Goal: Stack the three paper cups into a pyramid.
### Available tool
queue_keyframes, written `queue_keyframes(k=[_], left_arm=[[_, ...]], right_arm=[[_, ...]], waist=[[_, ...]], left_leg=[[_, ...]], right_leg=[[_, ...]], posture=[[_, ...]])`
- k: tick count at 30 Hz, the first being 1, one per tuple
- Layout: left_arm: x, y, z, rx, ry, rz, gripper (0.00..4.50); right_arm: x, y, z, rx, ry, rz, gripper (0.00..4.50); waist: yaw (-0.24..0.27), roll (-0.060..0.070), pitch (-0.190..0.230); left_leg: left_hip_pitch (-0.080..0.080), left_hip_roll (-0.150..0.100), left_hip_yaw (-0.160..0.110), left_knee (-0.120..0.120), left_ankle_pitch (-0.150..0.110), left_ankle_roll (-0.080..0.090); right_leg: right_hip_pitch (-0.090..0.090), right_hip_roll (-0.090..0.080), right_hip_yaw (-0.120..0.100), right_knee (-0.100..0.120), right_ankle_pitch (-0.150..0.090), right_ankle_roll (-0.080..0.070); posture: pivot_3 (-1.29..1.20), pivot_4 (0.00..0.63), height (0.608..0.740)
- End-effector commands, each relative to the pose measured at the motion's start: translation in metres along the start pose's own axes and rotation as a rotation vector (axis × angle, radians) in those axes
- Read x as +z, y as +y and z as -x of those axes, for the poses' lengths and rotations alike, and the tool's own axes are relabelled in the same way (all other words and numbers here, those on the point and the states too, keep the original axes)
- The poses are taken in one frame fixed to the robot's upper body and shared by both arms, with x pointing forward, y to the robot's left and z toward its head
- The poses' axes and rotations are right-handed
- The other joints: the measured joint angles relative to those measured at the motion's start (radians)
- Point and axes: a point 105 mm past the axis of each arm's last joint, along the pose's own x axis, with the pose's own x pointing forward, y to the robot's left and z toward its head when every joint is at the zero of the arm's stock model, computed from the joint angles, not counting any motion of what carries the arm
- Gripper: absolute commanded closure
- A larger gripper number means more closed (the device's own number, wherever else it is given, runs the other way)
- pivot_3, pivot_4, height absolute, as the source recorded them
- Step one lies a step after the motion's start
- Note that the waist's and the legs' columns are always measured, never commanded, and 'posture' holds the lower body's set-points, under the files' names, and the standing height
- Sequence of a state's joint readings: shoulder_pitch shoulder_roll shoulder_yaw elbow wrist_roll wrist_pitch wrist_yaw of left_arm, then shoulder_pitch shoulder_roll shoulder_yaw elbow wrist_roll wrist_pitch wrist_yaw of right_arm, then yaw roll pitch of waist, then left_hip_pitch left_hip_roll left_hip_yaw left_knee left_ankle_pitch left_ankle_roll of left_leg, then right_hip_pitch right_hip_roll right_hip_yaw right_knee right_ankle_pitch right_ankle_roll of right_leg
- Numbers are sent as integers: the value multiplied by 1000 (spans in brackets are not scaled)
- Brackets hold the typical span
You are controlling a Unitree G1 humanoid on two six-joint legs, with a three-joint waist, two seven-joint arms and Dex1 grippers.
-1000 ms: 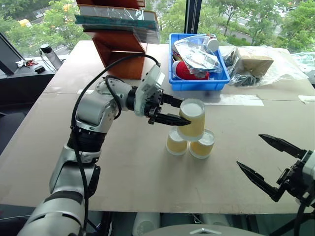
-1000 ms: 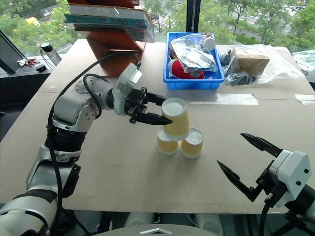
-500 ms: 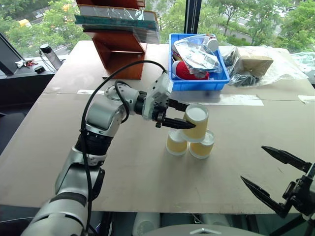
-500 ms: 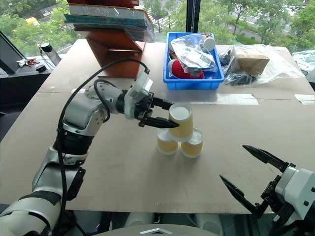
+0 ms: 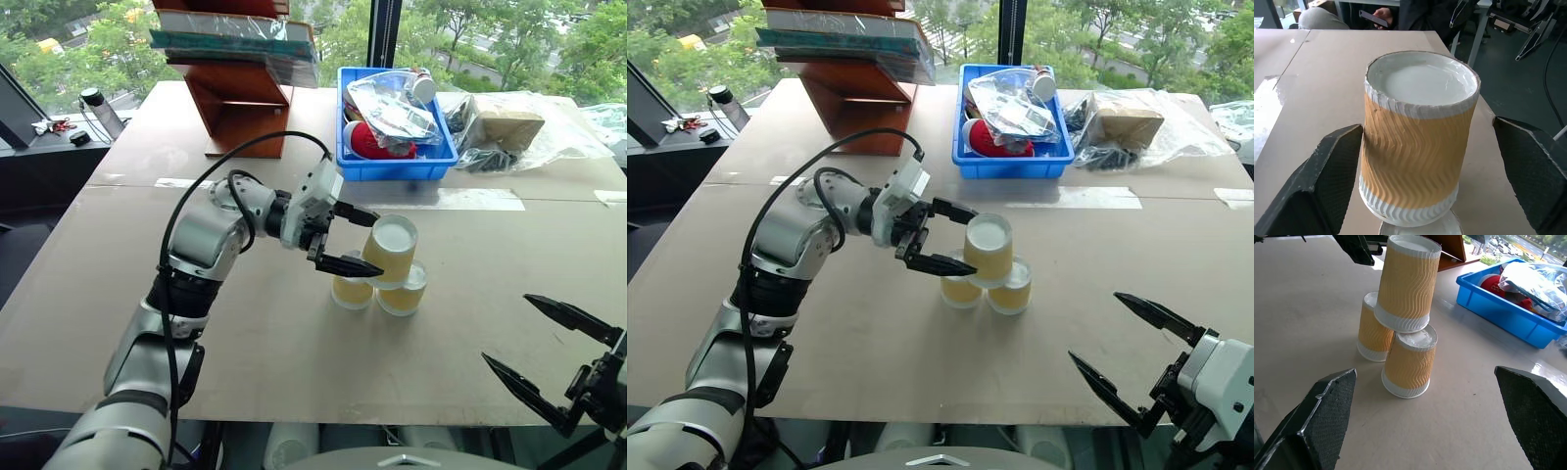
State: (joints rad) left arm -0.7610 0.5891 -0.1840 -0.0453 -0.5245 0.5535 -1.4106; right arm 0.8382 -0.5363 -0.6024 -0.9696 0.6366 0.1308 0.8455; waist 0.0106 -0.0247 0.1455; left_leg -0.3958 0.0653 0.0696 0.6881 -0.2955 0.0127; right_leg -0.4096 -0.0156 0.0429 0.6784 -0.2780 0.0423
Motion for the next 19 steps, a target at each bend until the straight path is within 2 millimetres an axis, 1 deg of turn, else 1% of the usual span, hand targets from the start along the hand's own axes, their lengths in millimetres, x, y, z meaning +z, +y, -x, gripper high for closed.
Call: queue_keyframes(k=[1, 2, 4, 5, 6, 8, 10, 12, 15, 19], left_arm=[[18, -7, 28, 59, -63, -15, 35], [19, -9, 31, 67, -70, -10, 35], [8, -8, 50, 164, -56, 45, 35], [1, -8, 62, 236, -61, 28, 35], [-4, -9, 69, 284, -64, 11, 35], [-26, -14, 87, 391, -44, 86, 35], [-52, -28, 103, 496, -4, 165, 35], [-67, -40, 109, 535, 35, 180, 35], [-83, -50, 112, 577, 48, 214, 35], [-96, -63, 114, 593, 48, 258, 35]], right_arm=[[0, -1, 3, -8, -11, 2, 0], [-1, -2, 4, -10, -11, -1, 0], [-6, -3, 8, -13, 6, -11, 0], [-11, -4, 12, -21, 17, -28, 0], [-15, -5, 15, -27, 24, -40, 0], [-29, -7, 24, -49, 56, -78, 0], [-43, -8, 37, -76, 98, -109, 0], [-46, -10, 44, -90, 110, -119, 0], [-49, -12, 48, -97, 121, -122, 0], [-51, -17, 50, -99, 128, -119, 0]], waist=[[-4, 1, 0], [-4, 1, -1], [-1, 2, -1], [-1, 2, -1], [1, 2, -1], [5, 2, -2], [0, 3, -2], [-4, 3, -2], [4, 2, -2], [6, 1, -3]], left_leg=[[0, 0, -1, 0, 0, 0], [1, 0, -2, 0, 0, 0], [1, 0, -2, 0, 0, 0], [1, 0, -2, 0, 0, 0], [1, 0, -2, -1, 0, 0], [1, -1, -2, 0, 0, 0], [2, -1, -2, -1, 0, 0], [3, -1, -2, -3, 0, 0], [3, -1, -2, -3, 0, 1], [7, -1, 0, -3, 0, 1]], right_leg=[[0, 1, 1, 0, 0, 0], [0, 1, 1, 0, 0, 0], [0, 1, 1, 0, 0, 0], [0, 0, 1, 0, 0, 0], [0, 0, 1, 0, 0, 0], [0, 0, 0, 0, 0, 0], [0, -1, 2, 0, 0, 0], [0, -1, 4, 0, 0, 0], [0, -2, 3, 0, 0, 0], [3, -3, 3, 0, -2, -3]], posture=[[0, 150, 740], [0, 150, 740], [0, 150, 740], [0, 150, 740], [0, 150, 740], [0, 150, 740], [0, 150, 740], [0, 150, 740], [0, 150, 740], [0, 150, 740]])
